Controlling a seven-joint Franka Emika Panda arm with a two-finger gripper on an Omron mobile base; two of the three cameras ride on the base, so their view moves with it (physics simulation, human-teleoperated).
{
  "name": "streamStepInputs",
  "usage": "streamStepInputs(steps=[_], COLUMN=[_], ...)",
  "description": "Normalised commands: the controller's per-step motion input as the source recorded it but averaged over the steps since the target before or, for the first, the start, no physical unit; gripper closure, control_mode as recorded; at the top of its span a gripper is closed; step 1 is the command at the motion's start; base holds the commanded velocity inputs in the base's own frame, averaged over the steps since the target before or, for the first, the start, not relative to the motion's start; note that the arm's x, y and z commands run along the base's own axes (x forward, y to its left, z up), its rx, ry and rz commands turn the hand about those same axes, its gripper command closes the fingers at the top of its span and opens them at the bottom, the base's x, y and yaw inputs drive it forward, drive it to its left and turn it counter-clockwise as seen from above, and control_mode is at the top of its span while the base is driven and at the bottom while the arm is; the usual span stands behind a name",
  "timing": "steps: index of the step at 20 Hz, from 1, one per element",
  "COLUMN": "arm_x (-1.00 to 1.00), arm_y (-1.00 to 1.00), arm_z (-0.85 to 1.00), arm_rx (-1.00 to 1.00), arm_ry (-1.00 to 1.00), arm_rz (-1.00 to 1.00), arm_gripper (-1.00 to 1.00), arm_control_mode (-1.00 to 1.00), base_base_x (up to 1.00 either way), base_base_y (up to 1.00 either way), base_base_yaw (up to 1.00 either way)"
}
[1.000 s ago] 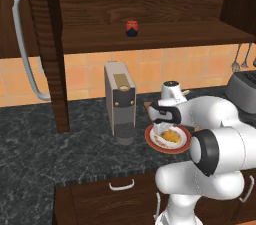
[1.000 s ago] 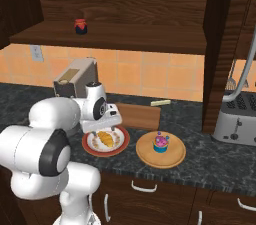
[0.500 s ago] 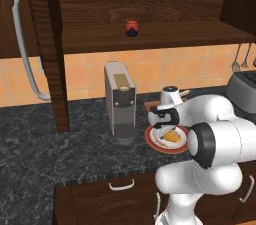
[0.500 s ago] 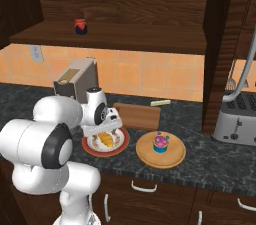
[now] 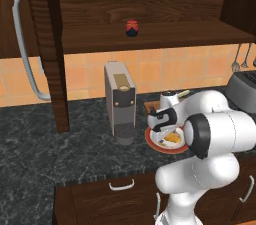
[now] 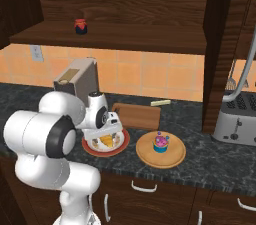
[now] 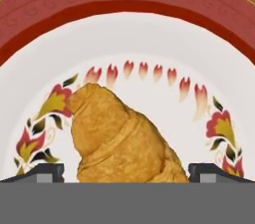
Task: From the different types of pastries on the counter, select a croissant and place it on the cutting board. Then retrieve a jar of jam from the cabinet and place it alongside the croissant on the cutting board.
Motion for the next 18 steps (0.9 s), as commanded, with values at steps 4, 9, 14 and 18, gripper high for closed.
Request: streamStepInputs(steps=[4,9,14,18], arm_x=[0.00,0.00,0.01,0.28], arm_y=[0.00,-0.07,-0.20,-0.09], arm_z=[0.00,0.12,0.58,0.68], arm_rx=[0.00,0.05,0.13,0.08], arm_ry=[0.01,0.00,0.00,0.00], arm_rz=[0.00,0.00,-0.01,-0.03], arm_gripper=[1.00,1.00,1.00,1.00], arm_control_mode=[-1.00,-1.00,-1.00,-1.00], base_base_x=[0.00,0.00,0.00,0.00], base_base_y=[0.00,0.00,0.00,0.00], base_base_yaw=[0.00,0.00,0.00,0.00])
